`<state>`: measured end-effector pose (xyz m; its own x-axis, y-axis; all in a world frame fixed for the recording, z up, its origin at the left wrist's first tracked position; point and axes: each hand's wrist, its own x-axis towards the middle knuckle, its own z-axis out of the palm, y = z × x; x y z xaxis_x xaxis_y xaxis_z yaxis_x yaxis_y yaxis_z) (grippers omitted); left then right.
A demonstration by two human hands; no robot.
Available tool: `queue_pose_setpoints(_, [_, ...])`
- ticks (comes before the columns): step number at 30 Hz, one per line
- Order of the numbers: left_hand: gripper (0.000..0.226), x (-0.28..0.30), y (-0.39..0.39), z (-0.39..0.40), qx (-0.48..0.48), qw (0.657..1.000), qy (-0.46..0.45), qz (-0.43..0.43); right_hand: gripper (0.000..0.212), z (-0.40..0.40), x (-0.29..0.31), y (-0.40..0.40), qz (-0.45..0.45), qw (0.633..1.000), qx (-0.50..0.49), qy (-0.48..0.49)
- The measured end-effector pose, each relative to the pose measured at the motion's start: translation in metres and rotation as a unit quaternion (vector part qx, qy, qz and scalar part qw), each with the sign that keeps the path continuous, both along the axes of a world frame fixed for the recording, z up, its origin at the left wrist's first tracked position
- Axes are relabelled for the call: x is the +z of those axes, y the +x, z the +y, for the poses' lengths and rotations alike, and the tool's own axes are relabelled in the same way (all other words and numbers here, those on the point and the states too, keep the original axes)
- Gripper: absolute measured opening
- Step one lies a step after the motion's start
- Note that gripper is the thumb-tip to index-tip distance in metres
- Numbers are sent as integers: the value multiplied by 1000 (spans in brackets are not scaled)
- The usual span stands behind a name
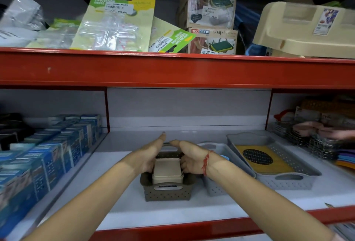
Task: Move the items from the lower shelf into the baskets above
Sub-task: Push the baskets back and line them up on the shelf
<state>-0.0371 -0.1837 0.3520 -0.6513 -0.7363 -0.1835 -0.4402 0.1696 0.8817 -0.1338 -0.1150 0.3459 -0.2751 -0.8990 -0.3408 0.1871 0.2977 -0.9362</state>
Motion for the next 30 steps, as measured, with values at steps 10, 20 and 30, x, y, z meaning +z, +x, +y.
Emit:
queue_pose_setpoints(10, [35,-19,15,11,-199,934,-287,-75,23,65,-4,-40,432,895,-80,-78])
queue_pose_setpoints(20, [29,-48,12,60,-191,871,-416,-177,33,107,-37,-53,672,733,102,20])
queue_pose_setpoints(30, [34,-48,21,105,-189,860,-441,-173,30,142,-41,-46,684,712,149,-55])
